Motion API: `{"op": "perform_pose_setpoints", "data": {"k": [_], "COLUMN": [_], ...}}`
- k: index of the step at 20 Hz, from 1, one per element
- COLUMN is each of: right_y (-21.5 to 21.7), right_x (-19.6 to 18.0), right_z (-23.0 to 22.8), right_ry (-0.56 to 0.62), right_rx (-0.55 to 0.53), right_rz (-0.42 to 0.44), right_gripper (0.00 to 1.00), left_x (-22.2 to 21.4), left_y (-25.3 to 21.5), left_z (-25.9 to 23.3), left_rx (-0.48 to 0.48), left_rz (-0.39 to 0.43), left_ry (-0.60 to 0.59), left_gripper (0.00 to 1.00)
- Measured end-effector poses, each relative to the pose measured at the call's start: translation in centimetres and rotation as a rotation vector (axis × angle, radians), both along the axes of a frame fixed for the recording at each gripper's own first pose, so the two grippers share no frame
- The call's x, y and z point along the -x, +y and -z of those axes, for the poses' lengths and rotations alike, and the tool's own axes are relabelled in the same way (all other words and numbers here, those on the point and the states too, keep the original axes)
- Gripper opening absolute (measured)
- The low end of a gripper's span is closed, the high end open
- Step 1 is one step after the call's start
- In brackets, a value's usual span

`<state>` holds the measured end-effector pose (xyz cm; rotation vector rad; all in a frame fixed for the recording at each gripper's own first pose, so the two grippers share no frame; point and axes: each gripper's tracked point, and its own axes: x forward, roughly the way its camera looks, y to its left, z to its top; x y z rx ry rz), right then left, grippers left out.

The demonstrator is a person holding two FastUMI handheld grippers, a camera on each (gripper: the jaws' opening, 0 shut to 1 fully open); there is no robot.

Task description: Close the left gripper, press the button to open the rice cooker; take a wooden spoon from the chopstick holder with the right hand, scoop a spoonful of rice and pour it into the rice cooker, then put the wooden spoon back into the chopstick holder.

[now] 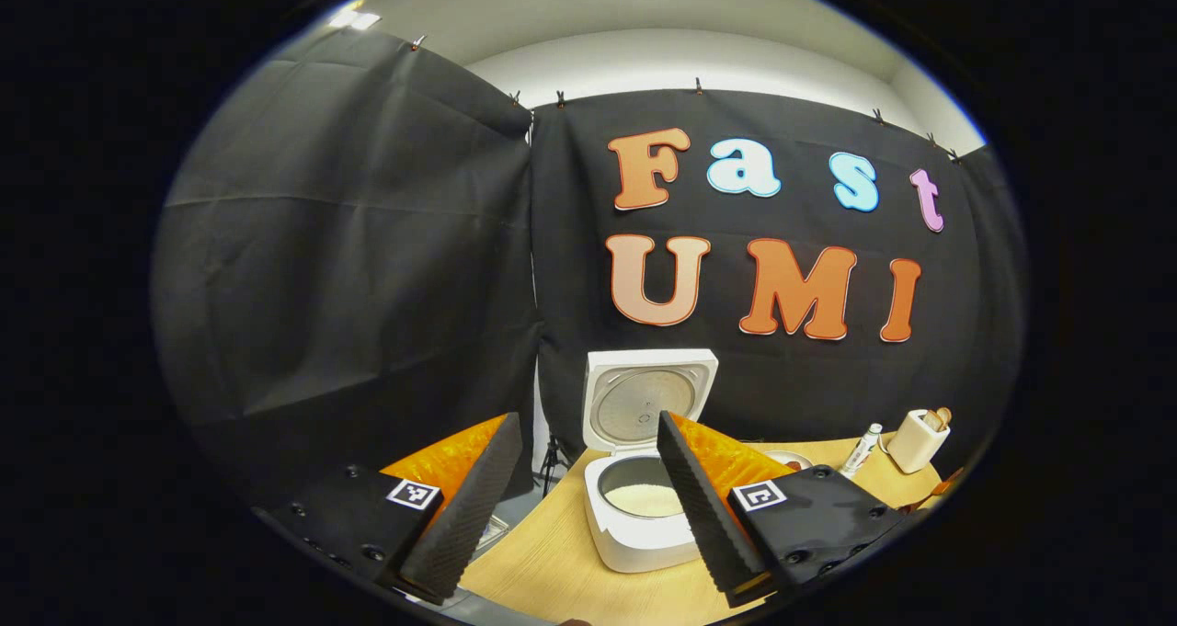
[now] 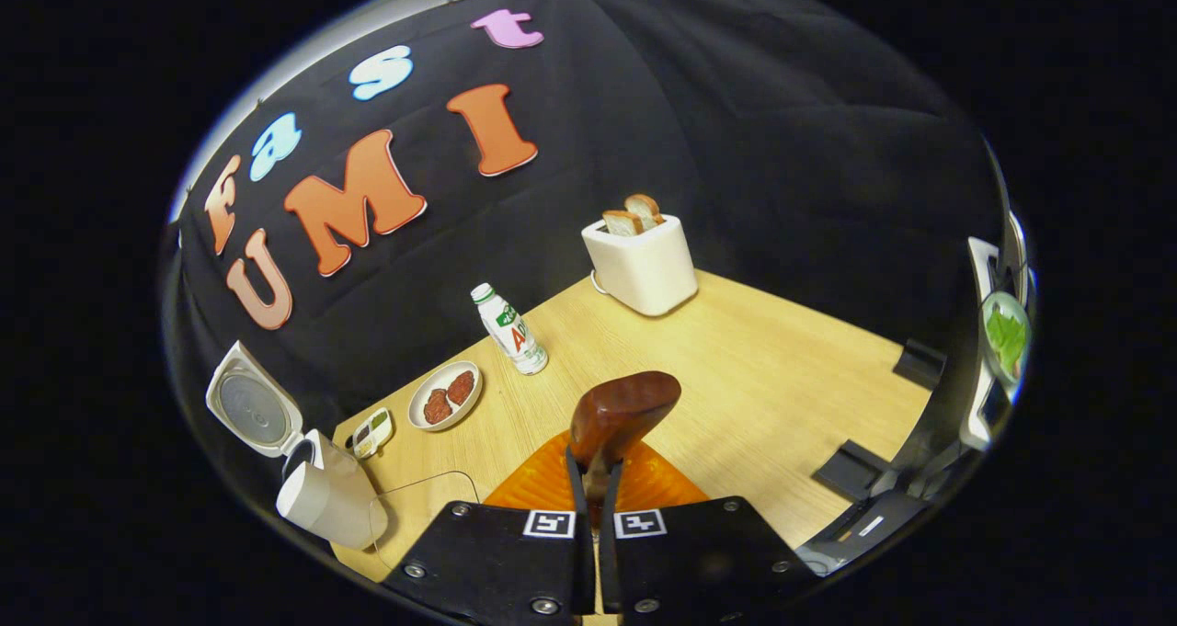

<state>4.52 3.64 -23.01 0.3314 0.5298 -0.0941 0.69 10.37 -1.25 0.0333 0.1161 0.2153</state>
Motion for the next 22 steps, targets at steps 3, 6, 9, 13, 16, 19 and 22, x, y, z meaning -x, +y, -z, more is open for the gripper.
{"op": "perform_pose_setpoints", "data": {"k": [3, 6, 9, 13, 16, 19, 22], "right_y": [1.2, 3.8, 6.9, 11.3, 14.3, 16.6, 18.4], "right_x": [0.0, 0.1, -0.1, -0.7, -0.5, -0.4, -0.8], "right_z": [-3.6, -5.8, -7.7, -7.6, -6.5, -4.4, -2.4], "right_ry": [-0.053, -0.076, -0.124, -0.150, -0.164, -0.157, -0.142], "right_rx": [0.024, 0.018, 0.039, 0.078, 0.139, 0.243, 0.325], "right_rz": [-0.046, -0.105, -0.181, -0.300, -0.402, -0.501, -0.573], "right_gripper": [0.01, 0.01, 0.01, 0.01, 0.01, 0.01, 0.01], "left_x": [0.0, 0.1, 0.2, 0.1, 0.3, 0.3, 0.6], "left_y": [0.4, 0.9, 1.5, 2.3, 3.1, 4.1, 4.8], "left_z": [-0.1, 0.1, 0.2, 0.3, 0.7, 1.0, 1.4], "left_rx": [0.001, 0.010, 0.012, 0.011, -0.001, -0.008, -0.020], "left_rz": [-0.004, -0.008, -0.016, -0.025, -0.034, -0.047, -0.057], "left_ry": [-0.013, -0.010, -0.009, -0.005, 0.003, 0.016, 0.032], "left_gripper": [1.00, 1.00, 1.00, 1.00, 1.00, 1.00, 1.00]}}
